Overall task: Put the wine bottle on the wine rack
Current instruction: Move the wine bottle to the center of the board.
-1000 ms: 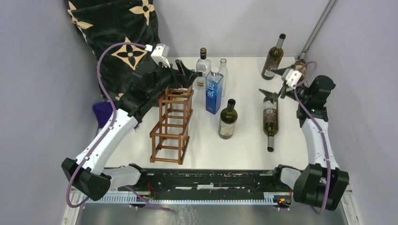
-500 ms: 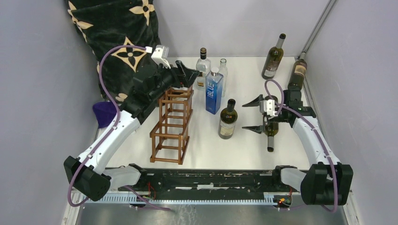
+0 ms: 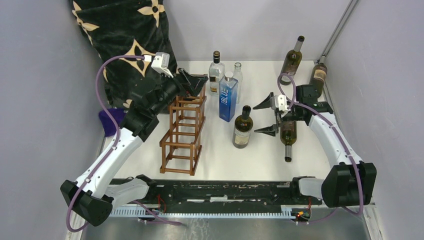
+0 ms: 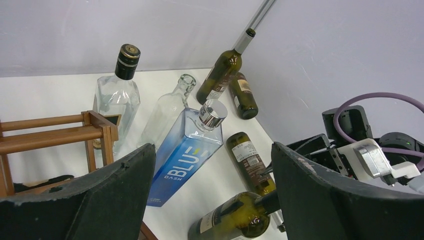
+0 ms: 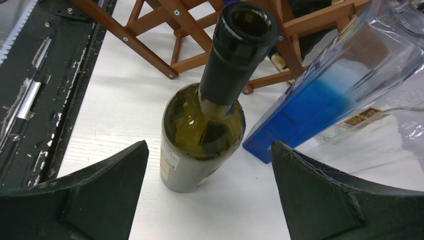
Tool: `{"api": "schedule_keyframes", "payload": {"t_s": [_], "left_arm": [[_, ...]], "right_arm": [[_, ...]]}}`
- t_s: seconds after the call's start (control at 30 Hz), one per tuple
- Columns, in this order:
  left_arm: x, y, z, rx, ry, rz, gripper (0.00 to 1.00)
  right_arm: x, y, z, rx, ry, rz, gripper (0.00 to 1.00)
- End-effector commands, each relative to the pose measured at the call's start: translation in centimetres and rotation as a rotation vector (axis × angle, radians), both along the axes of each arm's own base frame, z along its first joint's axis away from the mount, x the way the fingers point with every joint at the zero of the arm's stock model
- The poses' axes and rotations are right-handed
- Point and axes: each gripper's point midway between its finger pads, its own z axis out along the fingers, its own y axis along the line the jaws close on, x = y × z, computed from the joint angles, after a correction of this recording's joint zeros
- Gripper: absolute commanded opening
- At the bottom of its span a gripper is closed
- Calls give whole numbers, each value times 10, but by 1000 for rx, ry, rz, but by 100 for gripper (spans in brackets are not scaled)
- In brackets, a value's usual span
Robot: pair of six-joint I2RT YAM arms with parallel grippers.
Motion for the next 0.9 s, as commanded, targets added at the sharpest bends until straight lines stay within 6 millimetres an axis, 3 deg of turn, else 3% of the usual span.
{"api": "schedule_keyframes", "payload": {"t_s": [0.0, 0.1, 0.2, 0.37, 0.57, 0.67, 0.8, 0.87], "left_arm": [[-5, 6, 14, -52, -17, 22, 90], [-4, 7, 13, -41, -9, 32, 90], [-5, 9, 15, -35, -13, 37, 90], [-4, 9, 16, -29, -18, 40, 90], [-3, 8, 16, -32, -16, 37, 90], [-4, 8, 15, -36, -11, 35, 90], [-4, 9, 14, -37, -8, 39, 90], [-5, 8, 14, -37, -8, 37, 90]], "right_arm": [[9, 11, 23, -9, 14, -54, 98], [23, 17, 42, 57, 18, -197, 98], [16, 25, 50, 120, 20, -181, 98], [4, 44, 49, 137, 64, -151, 98], [4, 55, 45, 183, 138, -198, 85], [7, 55, 44, 200, 153, -225, 71], [8, 55, 51, 249, 129, -241, 25], [7, 54, 56, 260, 106, -243, 13]]}}
